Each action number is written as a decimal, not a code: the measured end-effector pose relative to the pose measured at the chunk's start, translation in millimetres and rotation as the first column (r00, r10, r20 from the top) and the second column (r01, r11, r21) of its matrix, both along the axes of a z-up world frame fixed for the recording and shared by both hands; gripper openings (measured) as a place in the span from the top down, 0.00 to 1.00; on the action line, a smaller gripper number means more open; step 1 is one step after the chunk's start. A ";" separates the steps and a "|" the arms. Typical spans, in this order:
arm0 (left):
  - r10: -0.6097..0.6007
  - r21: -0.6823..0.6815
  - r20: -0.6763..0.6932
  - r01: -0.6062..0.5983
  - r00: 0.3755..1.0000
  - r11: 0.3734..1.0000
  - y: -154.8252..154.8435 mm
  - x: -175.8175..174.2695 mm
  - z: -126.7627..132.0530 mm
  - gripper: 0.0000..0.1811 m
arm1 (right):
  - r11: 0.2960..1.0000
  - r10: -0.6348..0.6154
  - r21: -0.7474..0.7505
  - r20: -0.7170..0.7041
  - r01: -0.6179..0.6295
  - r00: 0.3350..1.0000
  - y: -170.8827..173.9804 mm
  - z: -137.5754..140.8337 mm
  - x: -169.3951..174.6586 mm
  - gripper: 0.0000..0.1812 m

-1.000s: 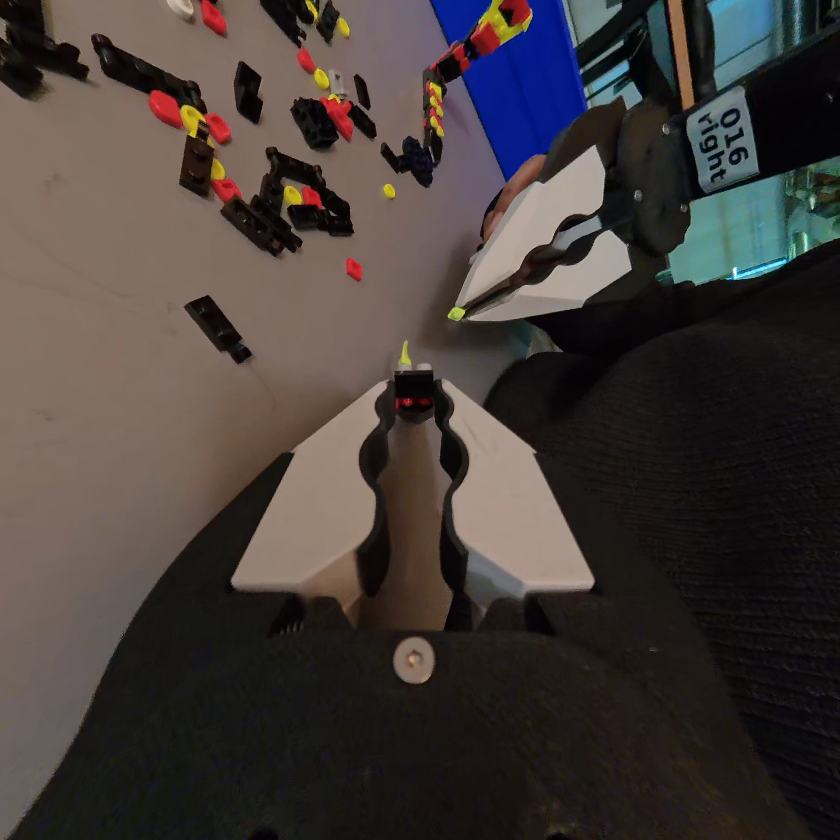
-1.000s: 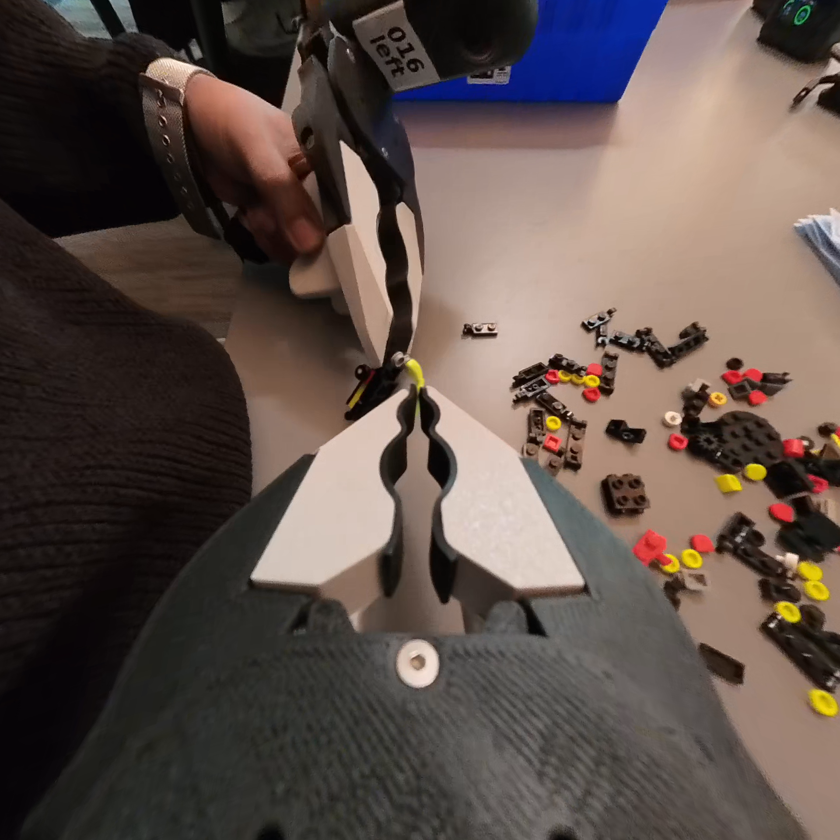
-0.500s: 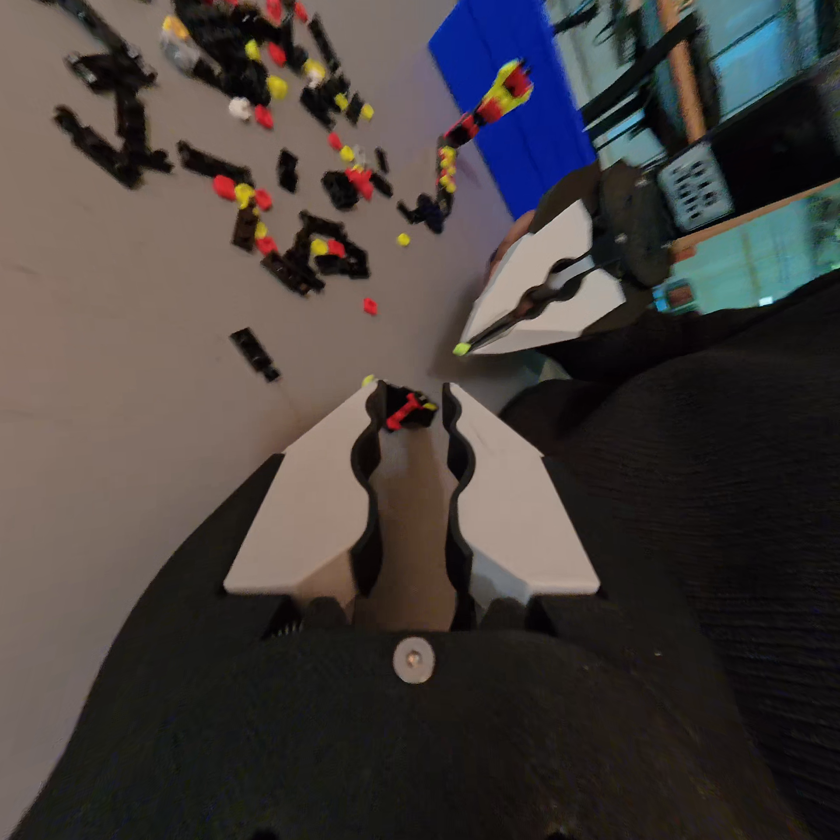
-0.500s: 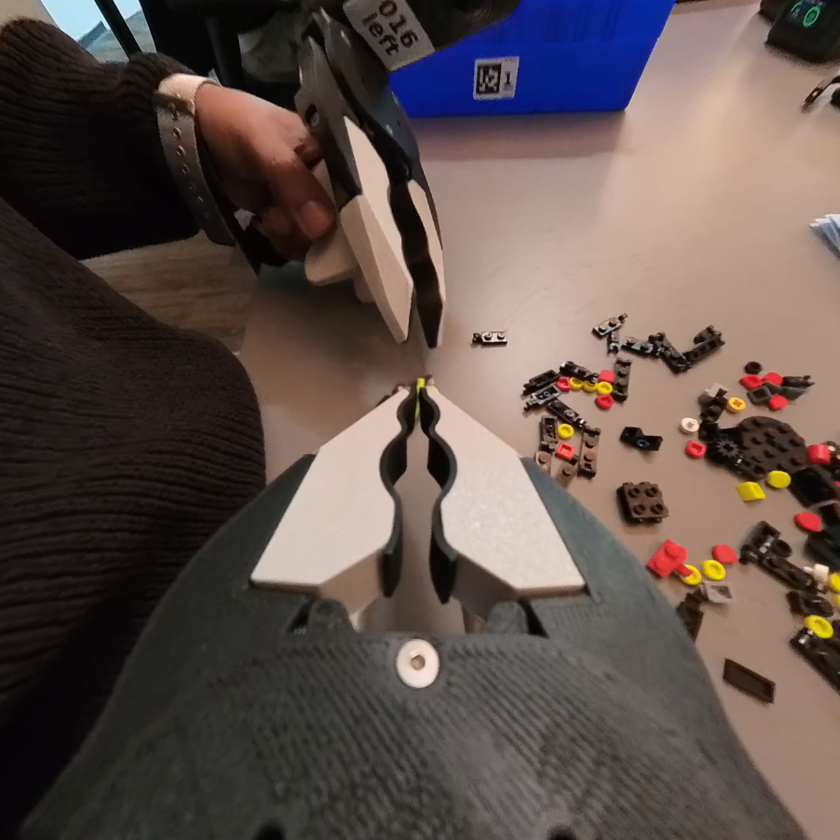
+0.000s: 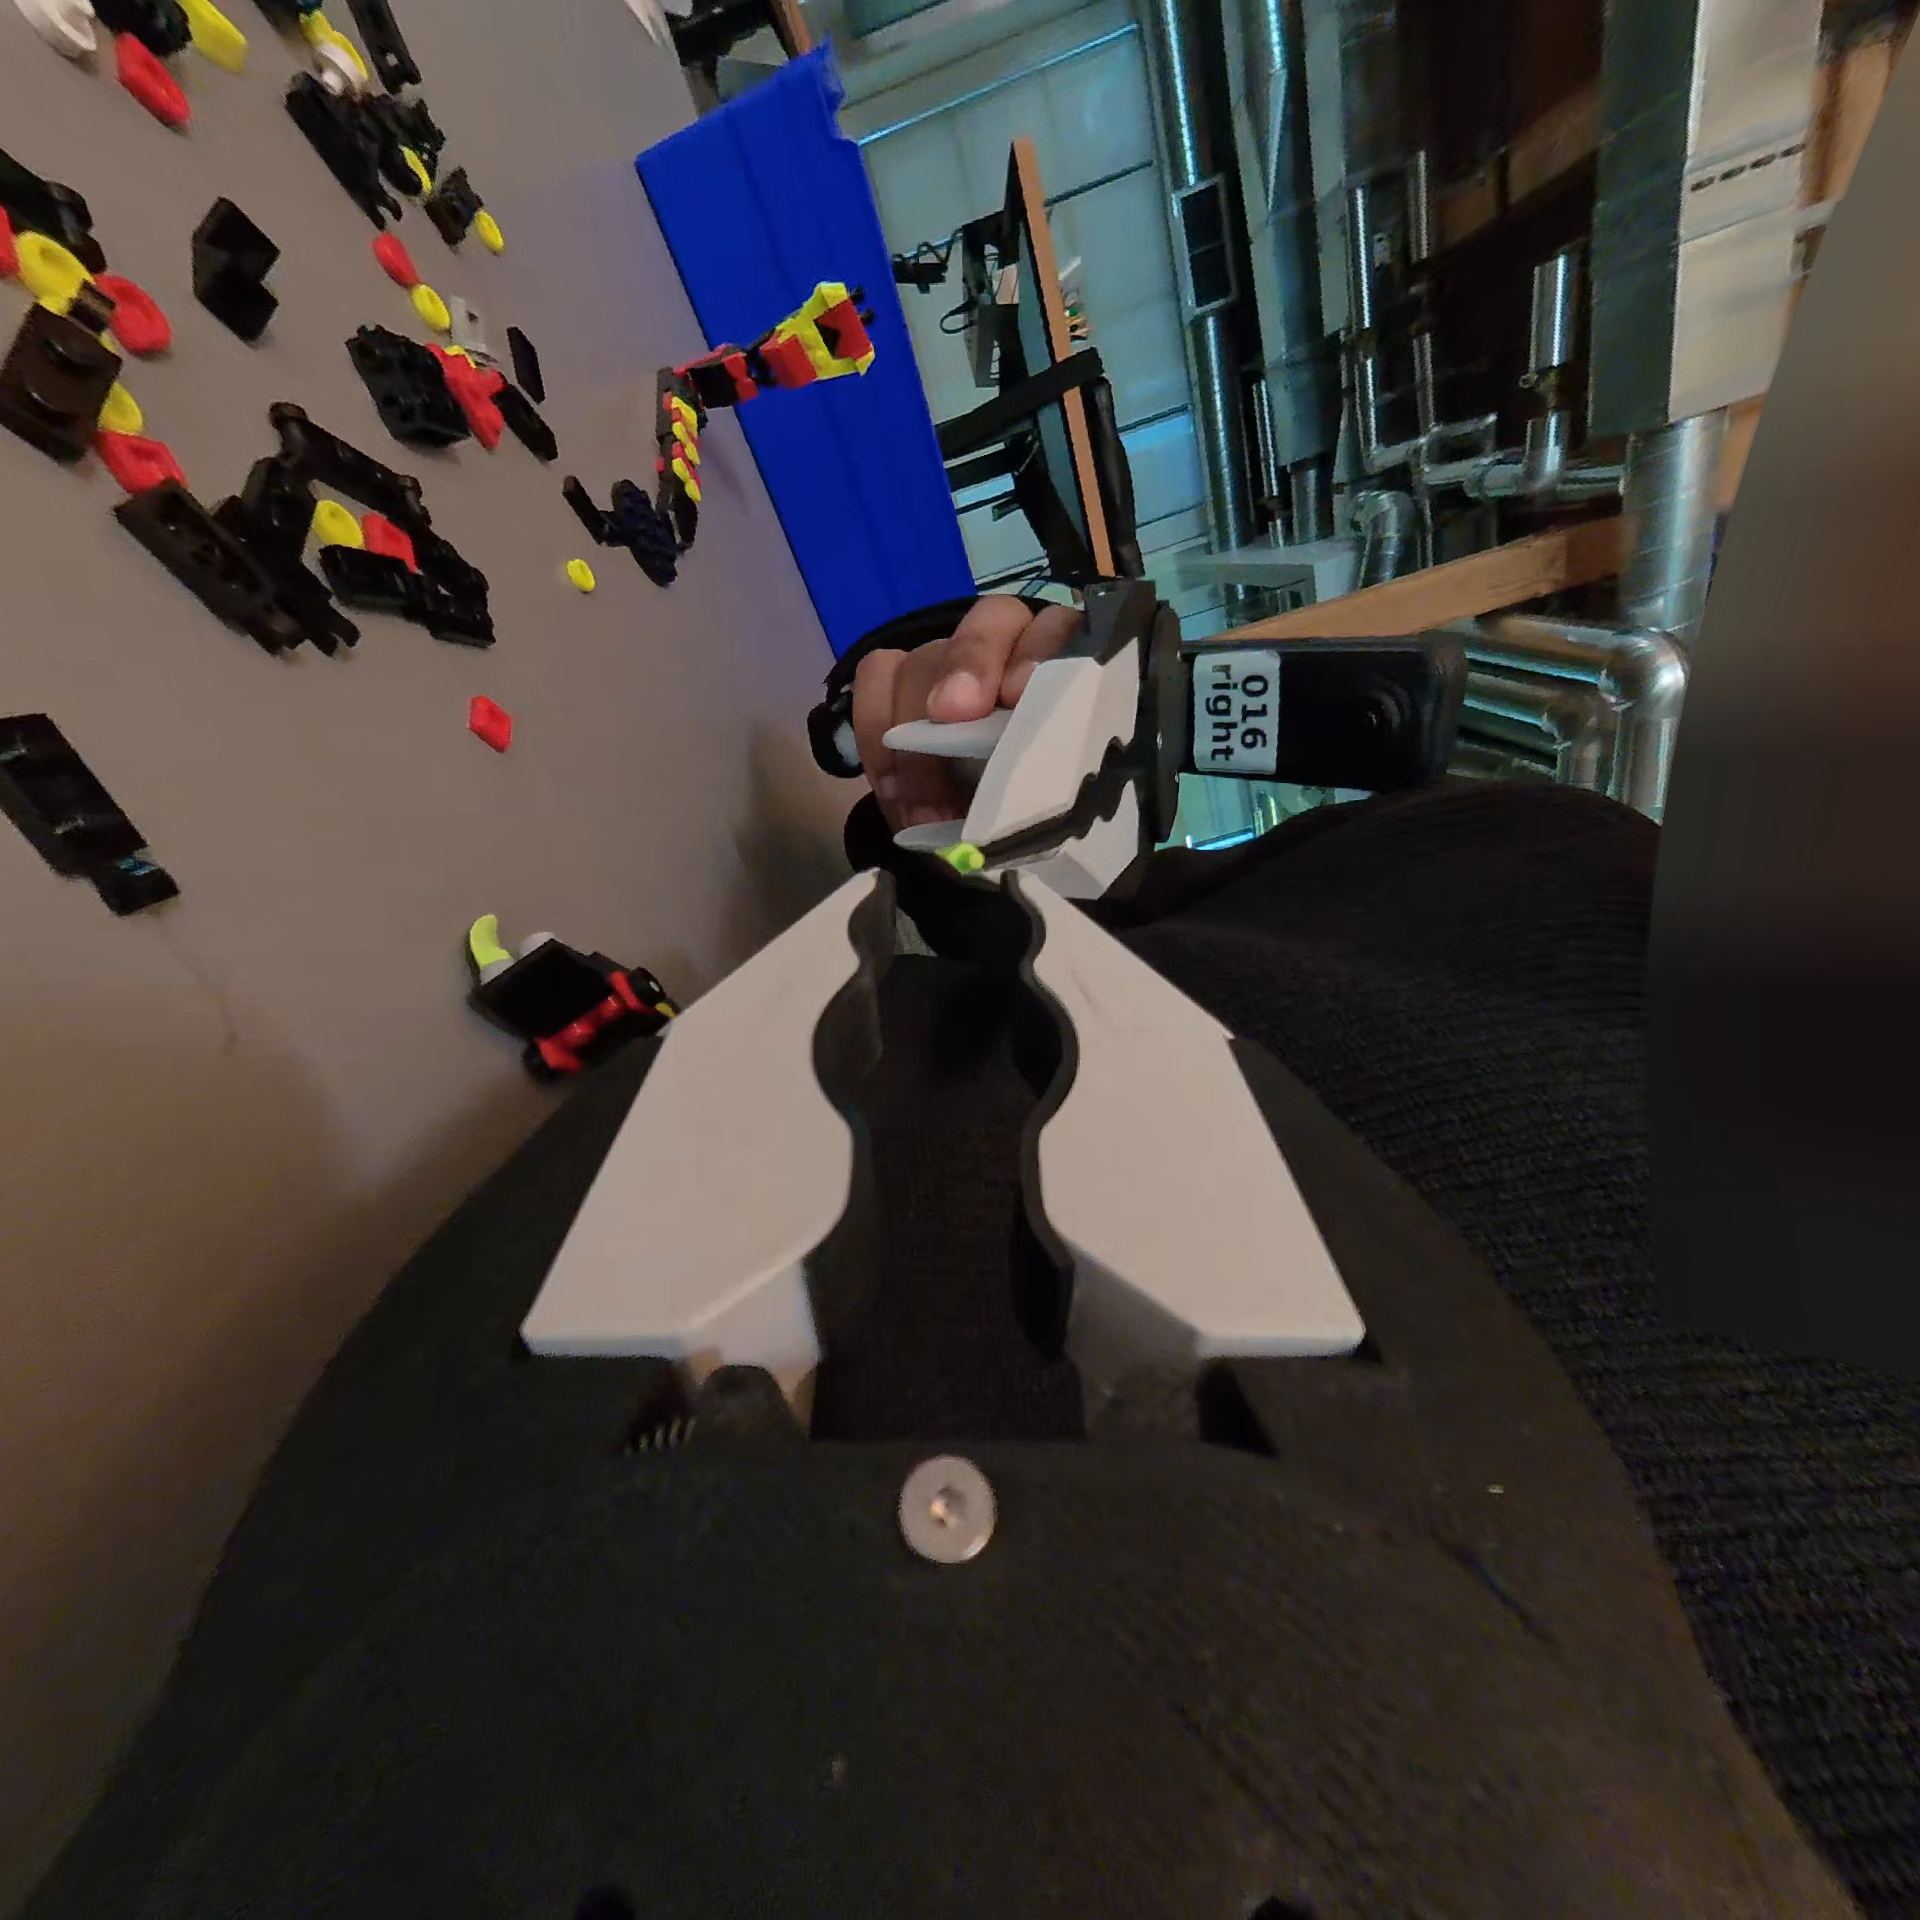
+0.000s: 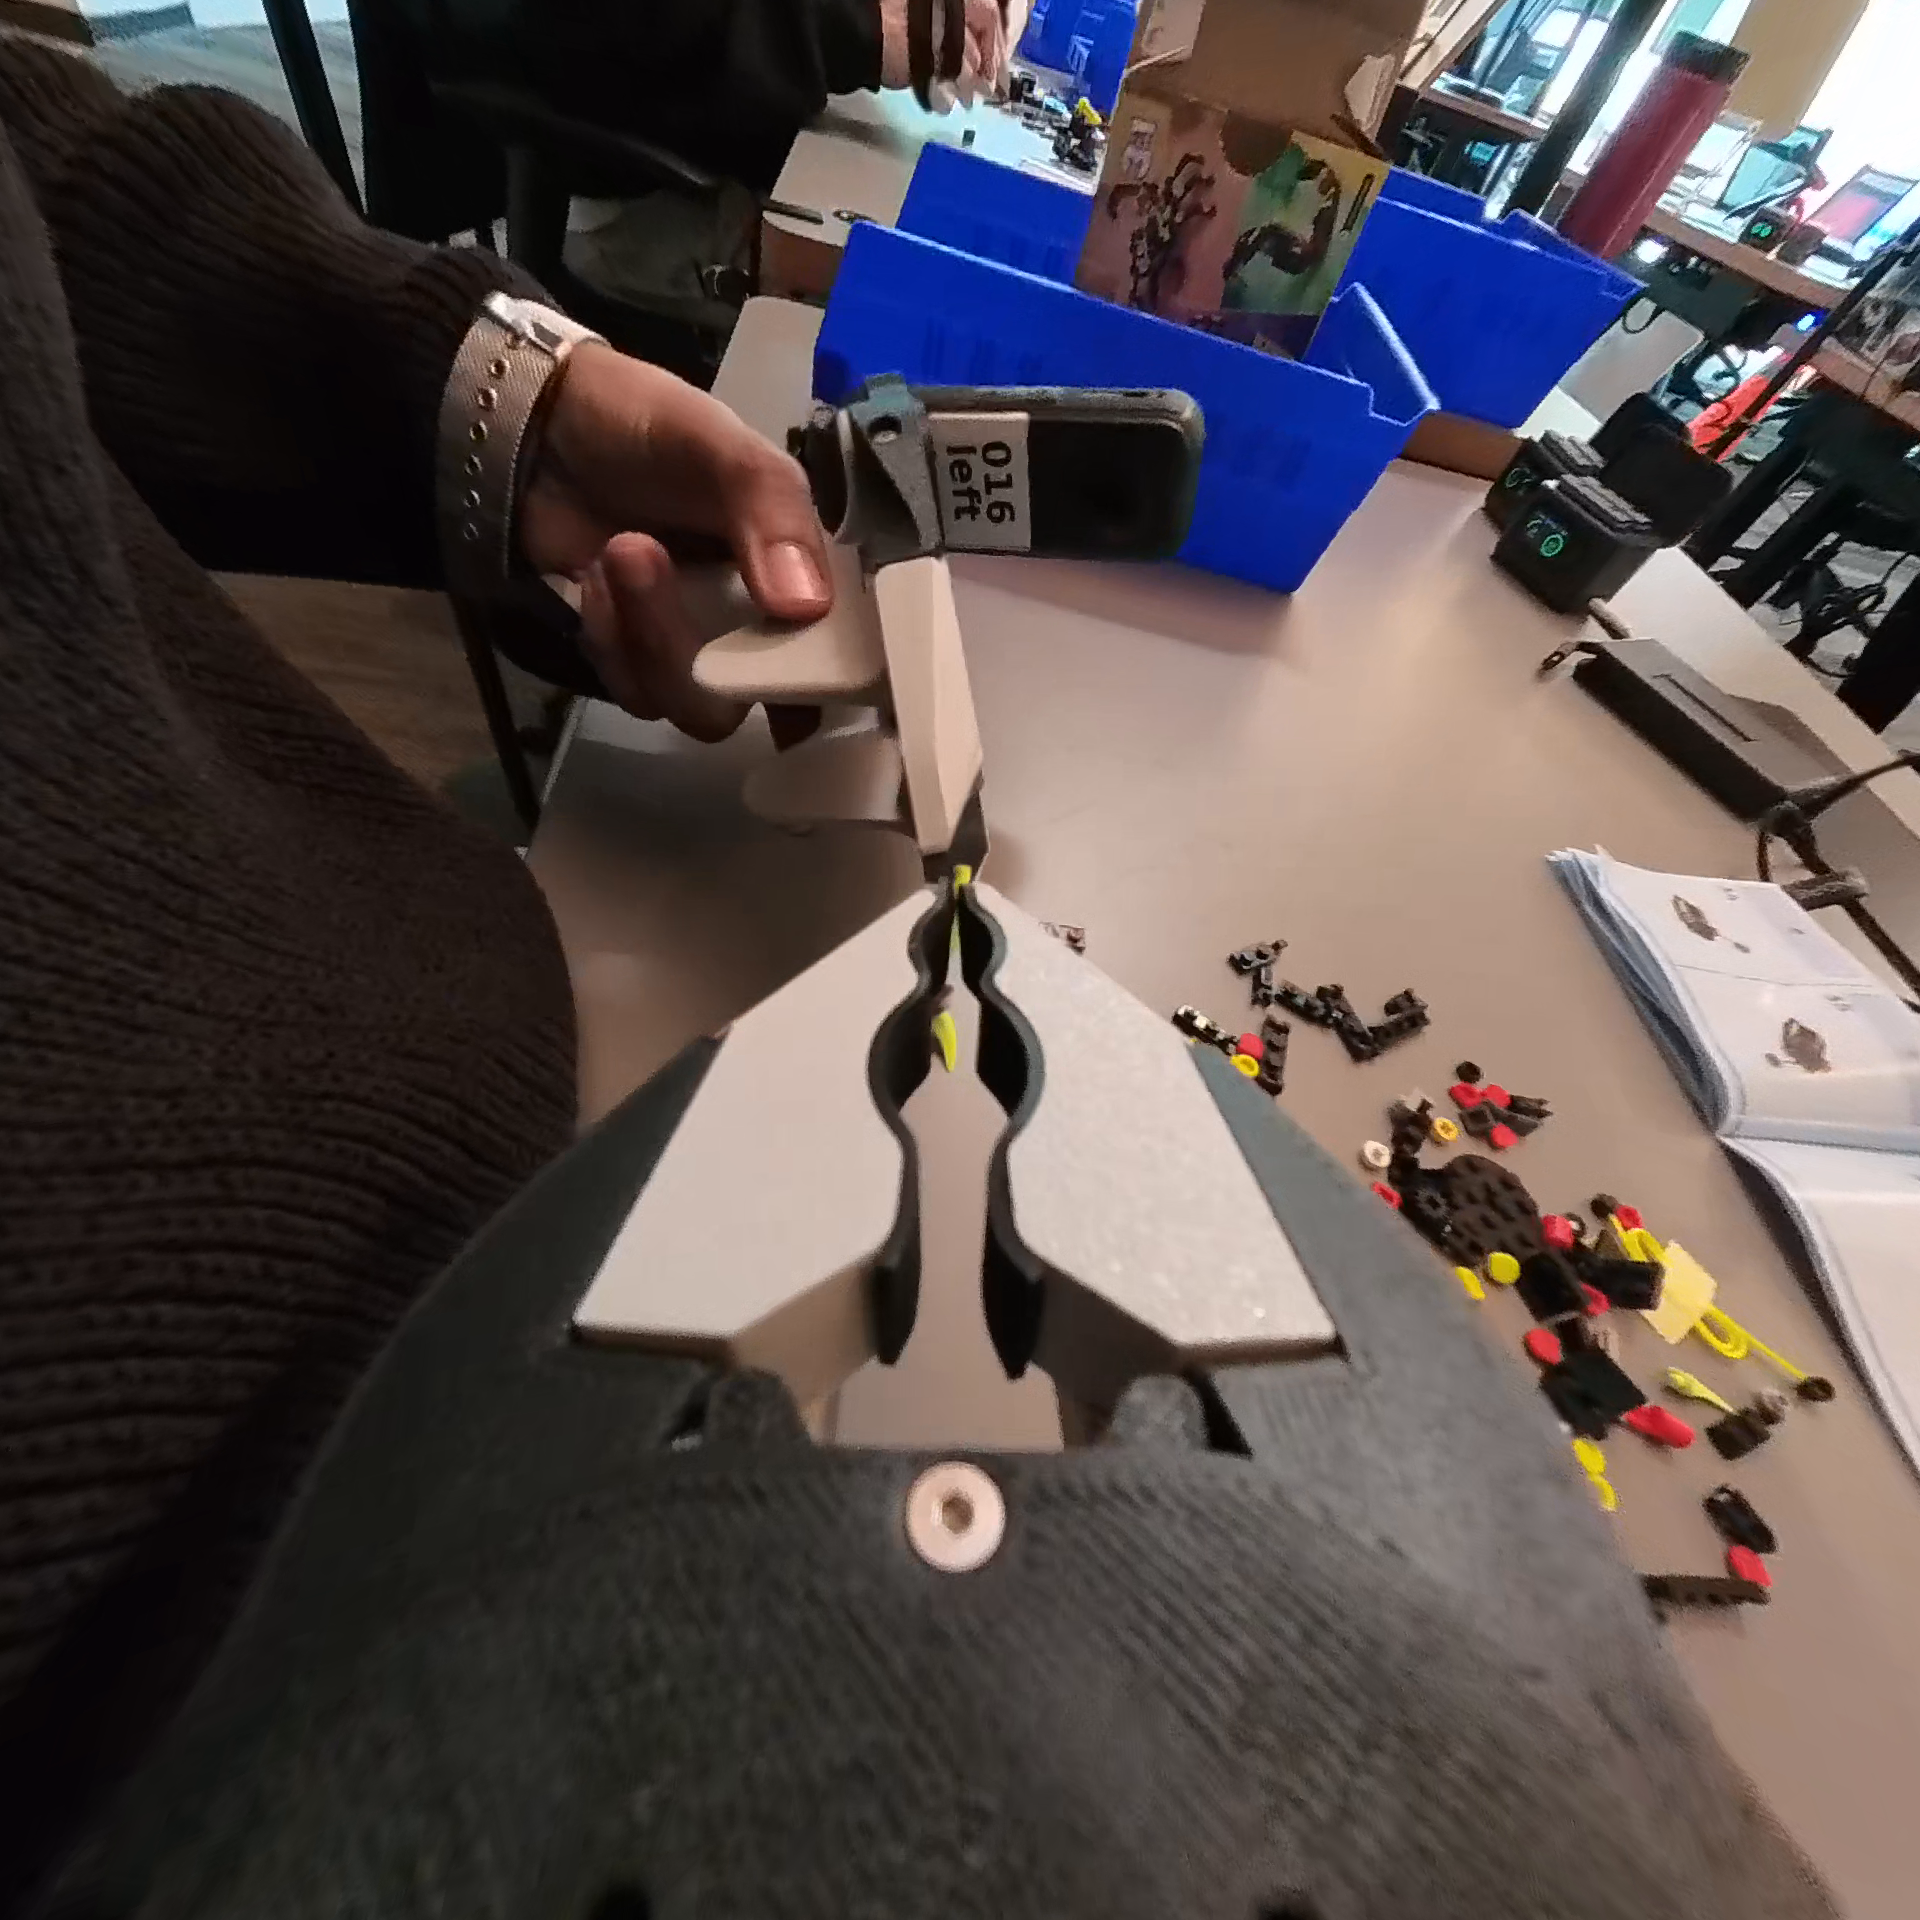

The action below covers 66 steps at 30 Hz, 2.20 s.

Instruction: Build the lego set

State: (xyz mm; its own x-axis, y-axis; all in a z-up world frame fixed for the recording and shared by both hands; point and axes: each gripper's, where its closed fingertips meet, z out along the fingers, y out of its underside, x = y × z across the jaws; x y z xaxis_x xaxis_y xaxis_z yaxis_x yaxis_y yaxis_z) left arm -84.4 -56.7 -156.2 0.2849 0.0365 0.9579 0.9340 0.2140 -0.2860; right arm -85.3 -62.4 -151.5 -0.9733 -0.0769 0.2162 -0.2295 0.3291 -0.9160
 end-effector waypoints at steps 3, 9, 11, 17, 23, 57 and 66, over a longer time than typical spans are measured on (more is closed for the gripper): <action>-0.009 0.013 0.000 0.009 1.000 1.000 2.1 1.0 1.3 0.92 | 1.000 0.007 0.022 -0.046 -0.006 0.999 -0.5 -3.3 1.9 1.00; -0.008 0.001 -0.001 0.008 1.000 1.000 2.6 0.4 -1.3 0.97 | 0.999 0.015 0.037 -0.112 -0.011 0.994 -1.0 -5.1 4.0 1.00; -0.012 -0.008 -0.014 0.012 1.000 1.000 2.6 1.0 -1.4 0.97 | 0.999 0.018 0.035 -0.109 -0.015 0.994 -0.9 -5.2 4.6 1.00; 0.004 -0.023 -0.043 -0.005 0.999 1.000 -0.5 -1.6 -1.5 0.98 | 1.000 0.005 0.016 0.014 -0.005 1.000 -3.3 -5.1 3.1 0.99; 0.019 -0.010 -0.093 -0.020 0.995 1.000 -3.8 -3.2 4.0 0.99 | 0.998 -0.024 -0.044 0.409 0.046 0.912 -1.1 3.3 -10.1 0.92; 0.090 0.096 -0.003 -0.089 0.996 0.991 -17.2 -15.9 8.2 1.00 | 0.996 0.024 -0.093 0.274 0.002 0.961 7.6 8.6 -15.4 0.95; -0.004 0.080 0.045 0.000 0.999 0.997 1.7 -3.9 0.9 1.00 | 1.000 0.022 -0.010 0.018 -0.021 1.000 3.7 -2.2 -4.9 0.98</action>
